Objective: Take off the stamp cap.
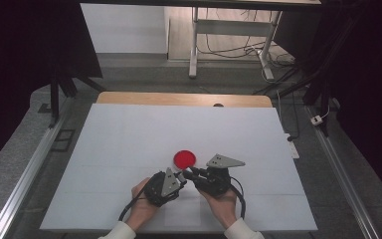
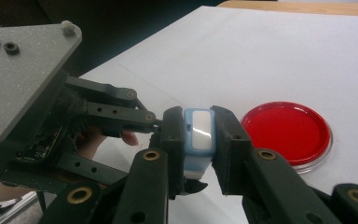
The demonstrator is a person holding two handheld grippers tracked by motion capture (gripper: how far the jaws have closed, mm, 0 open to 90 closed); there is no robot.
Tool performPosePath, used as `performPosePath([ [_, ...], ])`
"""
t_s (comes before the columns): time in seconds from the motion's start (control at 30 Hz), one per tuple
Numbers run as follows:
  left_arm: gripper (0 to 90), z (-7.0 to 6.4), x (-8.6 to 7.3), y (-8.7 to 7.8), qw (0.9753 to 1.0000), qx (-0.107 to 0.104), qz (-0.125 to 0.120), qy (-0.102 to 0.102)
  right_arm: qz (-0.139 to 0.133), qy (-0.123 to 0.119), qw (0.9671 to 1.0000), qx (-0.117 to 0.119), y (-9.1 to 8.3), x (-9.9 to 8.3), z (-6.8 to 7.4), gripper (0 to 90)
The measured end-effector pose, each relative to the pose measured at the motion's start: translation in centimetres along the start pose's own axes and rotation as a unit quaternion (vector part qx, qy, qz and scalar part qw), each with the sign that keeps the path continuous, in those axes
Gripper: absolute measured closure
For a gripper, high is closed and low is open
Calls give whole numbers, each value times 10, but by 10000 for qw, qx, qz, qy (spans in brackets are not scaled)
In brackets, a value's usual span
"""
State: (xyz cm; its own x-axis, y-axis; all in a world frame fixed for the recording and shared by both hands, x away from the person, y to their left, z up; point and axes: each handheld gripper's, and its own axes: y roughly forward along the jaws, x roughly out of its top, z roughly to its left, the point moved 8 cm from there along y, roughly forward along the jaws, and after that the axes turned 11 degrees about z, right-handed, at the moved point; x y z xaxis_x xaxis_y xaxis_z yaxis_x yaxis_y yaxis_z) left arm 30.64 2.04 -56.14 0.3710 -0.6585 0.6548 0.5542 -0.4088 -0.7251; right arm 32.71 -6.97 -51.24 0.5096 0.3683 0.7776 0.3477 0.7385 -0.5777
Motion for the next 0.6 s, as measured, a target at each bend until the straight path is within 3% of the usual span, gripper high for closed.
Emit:
performPosePath([
  [0.13,660,0,0,0,9998,-106,-64,-183,-61,30,10000,-15,-2,1,0,751],
  [0.27,661,0,0,-1,9996,-139,-86,-224,-76,37,10000,-18,-2,1,0,752],
  [0.43,661,0,-1,0,10000,-28,13,2,-24,48,10000,14,-1,0,0,752],
  [0.5,662,-2,-6,4,9989,145,287,341,-100,46,9999,-27,-3,2,-1,755],
  [0.53,662,-4,-8,6,9989,79,315,349,-119,9,9999,-95,-5,3,-2,755],
  [0.6,662,-7,-4,5,9997,-134,151,156,-206,51,9997,-95,-12,8,-6,755],
])
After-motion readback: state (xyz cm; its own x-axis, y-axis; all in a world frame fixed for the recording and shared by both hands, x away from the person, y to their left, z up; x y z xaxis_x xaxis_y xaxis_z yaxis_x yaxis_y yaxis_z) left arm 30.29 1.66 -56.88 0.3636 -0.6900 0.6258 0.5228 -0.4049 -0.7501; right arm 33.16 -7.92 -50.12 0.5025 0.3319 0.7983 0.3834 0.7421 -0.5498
